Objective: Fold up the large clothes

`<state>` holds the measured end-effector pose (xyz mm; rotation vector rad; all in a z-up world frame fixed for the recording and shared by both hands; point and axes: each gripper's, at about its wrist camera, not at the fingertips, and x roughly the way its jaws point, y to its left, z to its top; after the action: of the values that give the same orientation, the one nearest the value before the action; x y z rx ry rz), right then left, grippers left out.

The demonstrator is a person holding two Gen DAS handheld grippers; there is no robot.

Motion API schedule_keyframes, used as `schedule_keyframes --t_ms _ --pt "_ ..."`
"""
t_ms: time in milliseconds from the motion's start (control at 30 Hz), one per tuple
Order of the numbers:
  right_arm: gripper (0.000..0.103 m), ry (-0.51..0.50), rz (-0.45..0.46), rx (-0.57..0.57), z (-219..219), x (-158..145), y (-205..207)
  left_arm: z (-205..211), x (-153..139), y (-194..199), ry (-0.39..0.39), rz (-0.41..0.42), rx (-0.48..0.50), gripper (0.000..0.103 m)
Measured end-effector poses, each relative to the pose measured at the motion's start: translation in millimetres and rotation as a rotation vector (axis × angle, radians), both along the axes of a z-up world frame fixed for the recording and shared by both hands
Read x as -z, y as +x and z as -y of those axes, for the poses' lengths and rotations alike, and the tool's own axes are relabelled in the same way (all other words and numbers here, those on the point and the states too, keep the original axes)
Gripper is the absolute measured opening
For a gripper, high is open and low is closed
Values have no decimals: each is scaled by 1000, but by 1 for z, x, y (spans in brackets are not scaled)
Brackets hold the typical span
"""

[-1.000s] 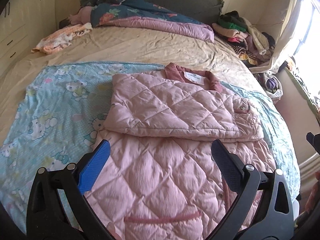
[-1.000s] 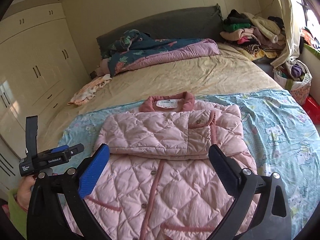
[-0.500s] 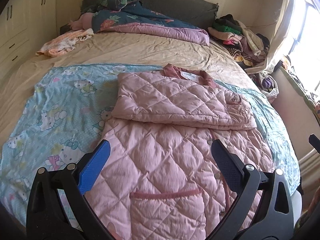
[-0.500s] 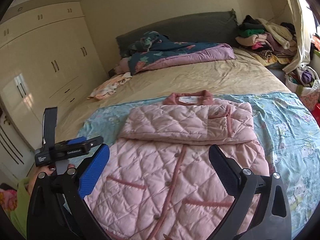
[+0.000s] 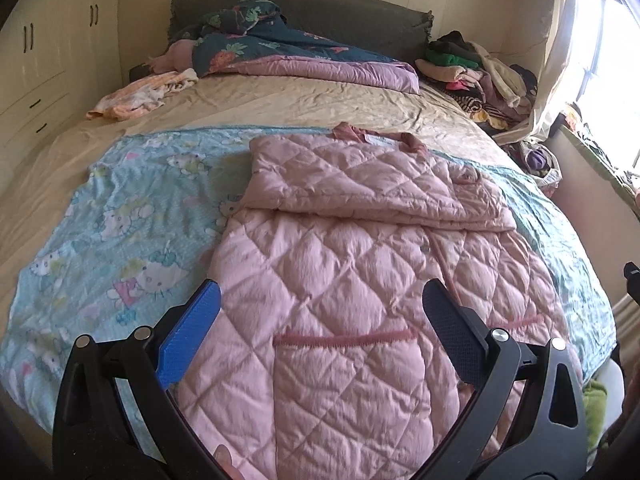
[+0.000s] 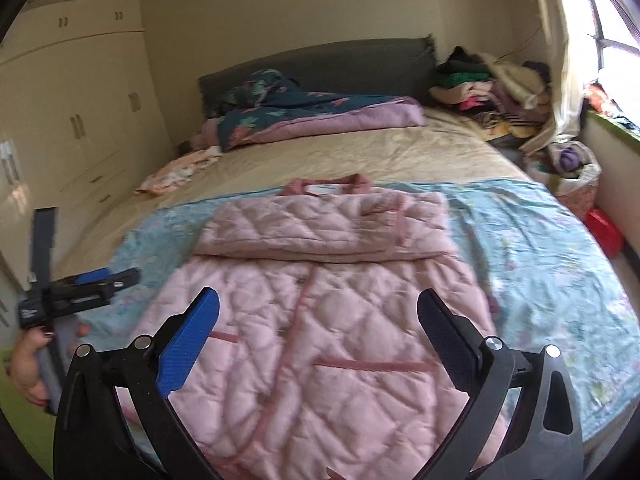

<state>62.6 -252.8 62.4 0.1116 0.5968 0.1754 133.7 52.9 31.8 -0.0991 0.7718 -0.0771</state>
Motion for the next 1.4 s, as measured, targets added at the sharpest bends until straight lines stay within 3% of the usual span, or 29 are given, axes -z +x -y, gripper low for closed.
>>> schedule_keyframes --t_ms 333,533,933,1400 --pt "99 -36 -104 140 47 64 -12 -5 33 -21 32 -14 -8 95" --pt "99 -34 -151 185 72 88 -18 -13 51 -28 47 -37 -21 95" --pt "99 -22 -210 254 109 116 -29 -32 80 -42 64 -74 -54 95" --pt "99 -50 -259 229 113 137 -31 -54 103 -56 54 -112 -85 95"
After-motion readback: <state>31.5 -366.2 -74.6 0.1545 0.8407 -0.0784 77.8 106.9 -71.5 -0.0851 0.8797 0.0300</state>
